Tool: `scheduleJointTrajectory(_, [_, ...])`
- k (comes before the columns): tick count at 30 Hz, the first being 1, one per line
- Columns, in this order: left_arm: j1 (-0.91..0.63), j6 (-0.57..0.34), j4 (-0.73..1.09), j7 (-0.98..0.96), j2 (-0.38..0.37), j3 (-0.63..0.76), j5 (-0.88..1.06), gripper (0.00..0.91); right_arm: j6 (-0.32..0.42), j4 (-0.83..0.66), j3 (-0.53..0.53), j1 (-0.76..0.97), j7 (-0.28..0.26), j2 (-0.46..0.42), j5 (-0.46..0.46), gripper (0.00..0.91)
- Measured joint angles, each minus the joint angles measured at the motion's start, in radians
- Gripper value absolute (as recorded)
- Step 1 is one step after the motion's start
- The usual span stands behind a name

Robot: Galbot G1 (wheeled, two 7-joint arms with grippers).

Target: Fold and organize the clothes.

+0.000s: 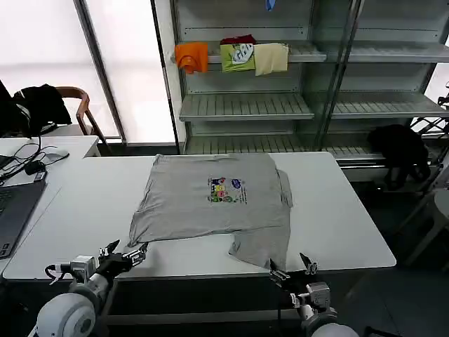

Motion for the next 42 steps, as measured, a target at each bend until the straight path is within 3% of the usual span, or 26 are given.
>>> scheduleJointTrajectory(1, [-0.007,0.001,0.006,0.001,-0.001,0.002,-0.001,0.846,-0.001,-0.002,-0.001,0.001,-0.001,0.0,0.0,0.907])
scheduleJointTrajectory(2, [-0.014,0.002,0.013,0.002,-0.002,0.003,-0.001,0.725,-0.002,-0.005,-0.002,0.002,-0.002,0.001,0.001,0.766])
scheduleJointTrajectory(3, [-0.018,0.002,0.018,0.005,-0.004,0.005,-0.002,0.675,-0.003,-0.008,-0.003,0.003,-0.005,0.001,0.001,0.766])
scheduleJointTrajectory(5, [-0.026,0.002,0.028,0.008,-0.007,0.009,-0.002,0.554,-0.004,-0.012,-0.004,0.006,-0.009,0.001,0.002,0.635])
scheduleJointTrajectory(6, [-0.029,0.002,0.033,0.009,-0.008,0.011,-0.002,0.474,-0.004,-0.014,-0.005,0.007,-0.011,0.001,0.002,0.514])
scheduleJointTrajectory(7, [-0.032,0.002,0.038,0.011,-0.009,0.012,-0.002,0.474,-0.004,-0.017,-0.007,0.009,-0.014,0.003,0.002,0.453])
scheduleJointTrajectory(8, [-0.034,0.002,0.043,0.013,-0.009,0.013,-0.002,0.312,-0.004,-0.02,-0.009,0.012,-0.016,0.004,0.003,0.333])
scheduleJointTrajectory(9, [-0.036,0.002,0.046,0.014,-0.009,0.013,-0.003,0.242,-0.004,-0.022,-0.01,0.014,-0.018,0.005,0.003,0.272])
scheduleJointTrajectory(10, [-0.038,0.001,0.05,0.015,-0.009,0.014,-0.003,0.091,-0.004,-0.024,-0.012,0.016,-0.021,0.006,0.003,0.111])
scheduleJointTrajectory(13, [-0.04,-0.002,0.056,0.019,-0.009,0.016,-0.002,0.03,-0.006,-0.027,-0.018,0.023,-0.025,0.01,0.004,0.0])
scheduleJointTrajectory(31, [-0.029,-0.025,0.054,0.052,-0.006,0.02,0.015,0.01,-0.012,-0.031,-0.024,0.044,-0.036,0.016,0.003,0.0])
scheduleJointTrajectory(42, [-0.018,-0.056,0.018,0.055,0.007,-0.001,0.009,0.01,0.031,0.011,0.015,0.058,-0.069,0.007,-0.027,0.0])
